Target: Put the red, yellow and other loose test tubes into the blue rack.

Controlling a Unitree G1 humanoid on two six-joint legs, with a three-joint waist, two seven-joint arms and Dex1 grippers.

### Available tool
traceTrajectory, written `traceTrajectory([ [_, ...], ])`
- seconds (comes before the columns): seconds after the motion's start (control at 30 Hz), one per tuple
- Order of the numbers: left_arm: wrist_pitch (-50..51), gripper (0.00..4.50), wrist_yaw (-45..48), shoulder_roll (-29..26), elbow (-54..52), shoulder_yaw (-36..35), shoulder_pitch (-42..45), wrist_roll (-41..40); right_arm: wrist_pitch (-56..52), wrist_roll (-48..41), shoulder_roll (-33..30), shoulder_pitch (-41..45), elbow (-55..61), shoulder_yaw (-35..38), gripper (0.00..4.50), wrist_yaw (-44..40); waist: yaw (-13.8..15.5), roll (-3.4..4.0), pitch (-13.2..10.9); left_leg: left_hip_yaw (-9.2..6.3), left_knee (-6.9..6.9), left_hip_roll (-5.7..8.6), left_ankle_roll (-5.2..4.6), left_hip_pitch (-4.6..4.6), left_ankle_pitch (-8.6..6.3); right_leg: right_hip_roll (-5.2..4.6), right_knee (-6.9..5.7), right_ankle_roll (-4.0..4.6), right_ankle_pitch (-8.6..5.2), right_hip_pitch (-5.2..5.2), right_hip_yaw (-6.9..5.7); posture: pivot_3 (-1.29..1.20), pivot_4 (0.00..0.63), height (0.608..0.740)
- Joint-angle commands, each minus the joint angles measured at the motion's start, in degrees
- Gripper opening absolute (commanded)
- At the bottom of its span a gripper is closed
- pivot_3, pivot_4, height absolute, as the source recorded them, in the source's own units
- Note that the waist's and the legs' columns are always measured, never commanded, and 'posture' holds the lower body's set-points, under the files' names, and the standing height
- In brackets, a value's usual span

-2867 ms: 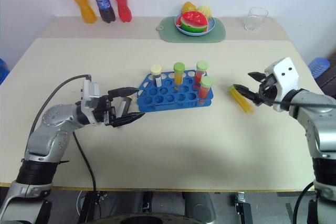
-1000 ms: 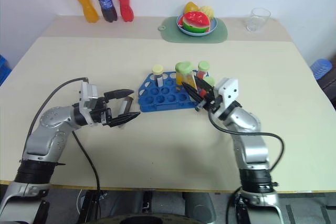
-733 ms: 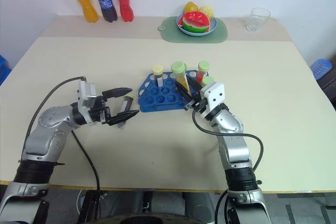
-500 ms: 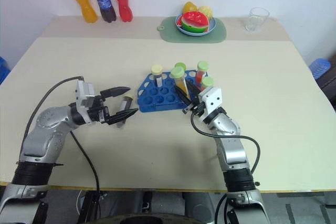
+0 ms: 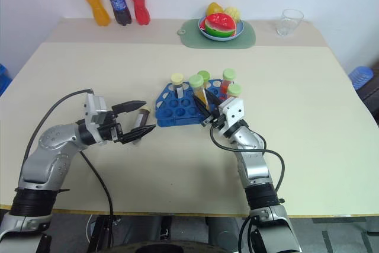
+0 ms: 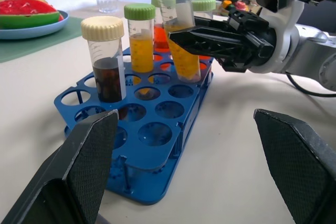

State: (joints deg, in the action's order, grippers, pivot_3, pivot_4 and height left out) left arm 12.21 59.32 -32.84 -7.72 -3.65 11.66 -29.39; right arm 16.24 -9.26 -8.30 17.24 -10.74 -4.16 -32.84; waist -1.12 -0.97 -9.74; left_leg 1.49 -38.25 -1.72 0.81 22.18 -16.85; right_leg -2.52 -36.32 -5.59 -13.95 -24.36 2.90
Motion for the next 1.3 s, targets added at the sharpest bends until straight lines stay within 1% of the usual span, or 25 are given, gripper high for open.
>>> traceTrajectory([
  [0.03, -0.75, 4.28, -0.04, -0.27, -1.63, -1.43, -0.3, -0.7, 1.02, 0.47, 0.9, 0.04, -3.06, -0.87, 0.81, 0.1, -0.11, 0.0, 0.0, 0.0, 0.0, 0.0, 0.0, -0.01, 0.0, 0.01, 0.0, 0.0, 0.0, 0.0, 0.0, 0.0, 0.15, 0.74],
  [0.23, -1.36, 4.28, 0.3, 0.14, -0.41, -1.73, -0.49, -0.95, 2.32, -1.13, 1.8, 0.4, -5.68, 0.12, 0.81, -0.15, -0.23, 0.0, 0.01, 0.02, 0.02, -0.02, 0.0, -0.06, 0.0, 0.01, -0.03, 0.01, 0.01, 0.0, 0.01, 0.0, 0.15, 0.74],
  [0.4, -1.63, 4.28, 0.46, 0.51, 0.16, -1.98, -0.75, -1.09, 1.85, -3.13, 1.18, -0.28, -4.81, 0.78, 0.81, -1.48, -0.25, 0.0, 0.01, 0.02, 0.02, -0.02, 0.0, -0.09, 0.0, 0.01, -0.05, 0.01, 0.01, 0.02, 0.01, 0.0, 0.15, 0.74],
  [0.47, -1.81, 4.28, 0.55, 0.78, 0.46, -1.88, -0.77, -1.03, 1.5, -3.59, 0.81, -0.46, -4.02, 0.98, 1.87, -1.85, -0.18, 0.0, 0.01, 0.03, 0.02, -0.03, 0.0, -0.09, 0.0, 0.01, -0.05, 0.01, 0.01, 0.02, 0.01, 0.0, 0.15, 0.74],
  [0.5, -1.78, 4.28, 0.55, 0.97, 0.47, -1.87, -0.81, -1.12, 1.86, -3.18, 0.59, -0.52, -3.74, 1.06, 2.26, -1.55, -0.11, 0.0, 0.01, 0.03, 0.02, -0.03, 0.0, -0.09, 0.0, 0.01, -0.05, 0.01, 0.01, 0.02, 0.01, 0.0, 0.15, 0.74],
  [0.6, -1.38, 4.28, 0.04, 1.66, 0.43, -1.93, -0.57, -1.32, 4.17, 0.24, -0.43, -0.63, -2.84, 0.75, 3.71, 0.14, -0.06, 0.02, 0.0, 0.03, 0.02, -0.02, 0.0, -0.06, 0.0, -0.01, -0.05, 0.01, 0.01, 0.01, 0.01, 0.0, 0.15, 0.74],
  [0.73, -0.55, 4.28, -1.03, 2.54, -0.14, -2.14, -0.48, -1.71, 4.07, 3.21, -3.13, -2.02, 0.98, 0.08, 3.71, 0.46, 0.03, 0.02, 0.0, 0.03, 0.02, 0.0, 0.0, -0.05, 0.0, -0.03, -0.04, 0.01, 0.01, 0.01, 0.01, 0.0, 0.15, 0.74],
  [0.9, 3.41, 4.28, -6.1, 4.29, -1.67, -3.85, 0.5, -4.47, 0.25, 3.84, -11.13, -6.82, 9.17, -0.3, 3.71, -3.81, 0.21, 0.01, 0.0, -0.01, 0.01, 0.02, 0.0, 0.0, 0.0, -0.06, -0.02, 0.01, 0.0, 0.02, 0.0, 0.0, 0.15, 0.74],
  [1.03, 9.53, 4.28, -12.12, 4.91, -4.47, -5.87, 1.1, -7.86, -4.16, 0.86, -18.98, -12.68, 16.77, 1.83, 3.71, -8.35, 0.23, 0.01, 0.0, -0.02, 0.01, 0.01, 0.0, 0.0, 0.0, -0.04, 0.0, 0.01, 0.01, 0.02, 0.0, 0.0, 0.15, 0.74],
  [1.17, 15.18, 4.28, -20.75, 5.01, -8.25, -8.04, 1.33, -8.49, -12.03, -5.02, -25.89, -18.55, 23.58, 6.22, 3.71, -12.05, 0.25, -0.02, 0.0, -0.03, 0.01, 0.02, 0.0, 0.0, 0.0, -0.04, 0.01, 0.0, 0.01, 0.02, 0.01, 0.0, 0.15, 0.74],
  [1.23, 22.42, 4.28, -30.37, 5.57, -10.27, -9.71, 2.99, -8.82, -13.06, -6.71, -28.68, -20.51, 25.53, 8.3, 3.71, -13.79, 0.26, -0.02, 0.0, -0.03, 0.0, 0.01, 0.0, -0.01, 0.0, -0.02, 0.01, 0.0, 0.0, 0.02, 0.01, 0.0, 0.15, 0.74],
  [1.3, 31.29, 4.28, -41.07, 7.13, -13.41, -12.43, 5.88, -12.02, -13.31, -7.79, -31.4, -21.57, 25.79, 10.52, 3.71, -15.82, 0.33, -0.06, -0.01, -0.07, -0.02, 0.02, 0.0, 0.0, 0.0, 0.01, 0.01, 0.0, 0.01, 0.04, 0.0, 0.0, 0.15, 0.74],
])
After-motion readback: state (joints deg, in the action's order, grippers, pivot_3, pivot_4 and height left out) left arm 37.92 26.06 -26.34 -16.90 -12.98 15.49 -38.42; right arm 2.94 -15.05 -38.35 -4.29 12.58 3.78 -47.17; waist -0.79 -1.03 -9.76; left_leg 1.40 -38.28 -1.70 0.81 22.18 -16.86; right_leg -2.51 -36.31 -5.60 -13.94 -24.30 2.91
